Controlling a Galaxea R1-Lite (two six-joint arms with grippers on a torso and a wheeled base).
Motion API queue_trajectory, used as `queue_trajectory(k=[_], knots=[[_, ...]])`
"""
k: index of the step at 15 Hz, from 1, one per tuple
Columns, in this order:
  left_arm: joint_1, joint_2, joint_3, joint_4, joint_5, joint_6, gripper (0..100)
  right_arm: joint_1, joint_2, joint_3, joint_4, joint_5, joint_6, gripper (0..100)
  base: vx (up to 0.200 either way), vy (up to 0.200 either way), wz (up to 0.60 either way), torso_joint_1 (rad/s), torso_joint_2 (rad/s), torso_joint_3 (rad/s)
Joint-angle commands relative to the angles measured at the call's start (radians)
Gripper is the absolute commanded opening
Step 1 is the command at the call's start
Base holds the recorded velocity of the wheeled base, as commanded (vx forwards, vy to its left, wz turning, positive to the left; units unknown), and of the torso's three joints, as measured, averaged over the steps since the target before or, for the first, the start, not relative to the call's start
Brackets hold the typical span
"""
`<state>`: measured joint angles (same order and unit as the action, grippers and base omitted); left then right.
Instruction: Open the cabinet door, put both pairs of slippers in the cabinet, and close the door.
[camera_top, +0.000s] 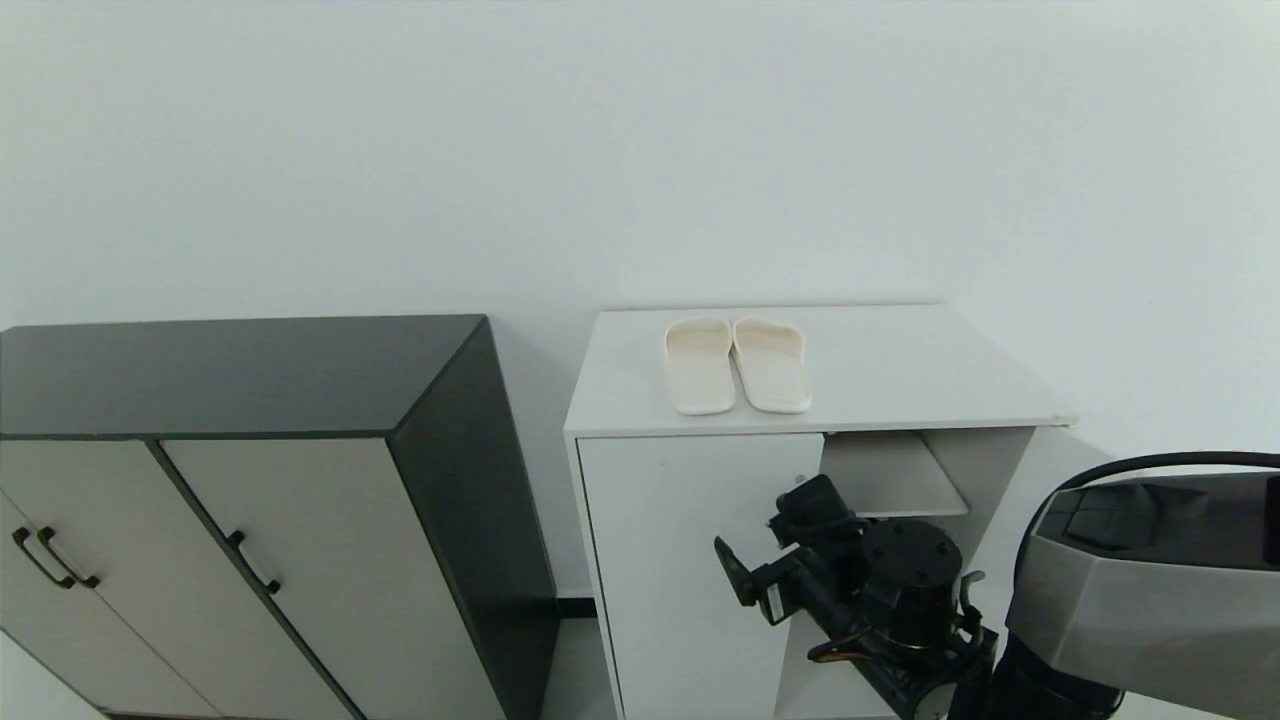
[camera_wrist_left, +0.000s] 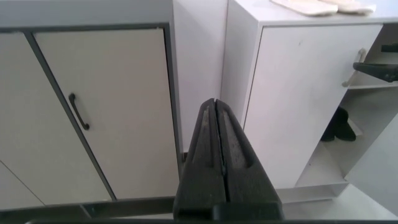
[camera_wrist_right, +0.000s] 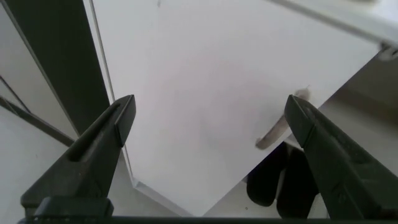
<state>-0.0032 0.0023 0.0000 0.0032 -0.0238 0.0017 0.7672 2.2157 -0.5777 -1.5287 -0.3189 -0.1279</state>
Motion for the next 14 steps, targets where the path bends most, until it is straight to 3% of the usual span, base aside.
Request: queue_trajectory(k=[1, 3, 7, 8, 10, 11, 14], knots=[[0.0, 0.001, 0.0, 0.0, -0.001, 0.0, 0, 0.0, 0.005, -0.001, -0.004, -0.002, 0.001, 100, 0.0, 0.0, 0.0, 0.246, -0.58, -0.325], [0.0, 0.001, 0.0, 0.0, 0.001, 0.0, 0, -0.002, -0.001, 0.002, -0.022, -0.003, -0.004, 100, 0.0, 0.0, 0.0, 0.242, -0.55, -0.3], [0.0, 0.001, 0.0, 0.0, -0.001, 0.0, 0, -0.005, -0.004, -0.051, -0.027, -0.026, -0.024, 100, 0.0, 0.0, 0.0, 0.046, -0.1, -0.055], [0.0, 0.001, 0.0, 0.0, -0.001, 0.0, 0, -0.005, -0.041, -0.139, 0.03, -0.106, -0.036, 100, 0.0, 0.0, 0.0, 0.0, 0.0, 0.0], [0.0, 0.001, 0.0, 0.0, -0.001, 0.001, 0, -0.005, -0.094, -0.338, 0.283, -0.241, 0.007, 100, 0.0, 0.0, 0.0, 0.0, 0.0, 0.0], [0.0, 0.001, 0.0, 0.0, -0.001, 0.0, 0, 0.007, -0.139, -0.452, 0.487, -0.319, 0.105, 100, 0.0, 0.0, 0.0, 0.0, 0.0, 0.0], [0.0, 0.001, 0.0, 0.0, -0.001, 0.0, 0, 0.018, -0.179, -0.542, 0.708, -0.384, 0.243, 100, 0.0, 0.0, 0.0, 0.0, 0.0, 0.0]])
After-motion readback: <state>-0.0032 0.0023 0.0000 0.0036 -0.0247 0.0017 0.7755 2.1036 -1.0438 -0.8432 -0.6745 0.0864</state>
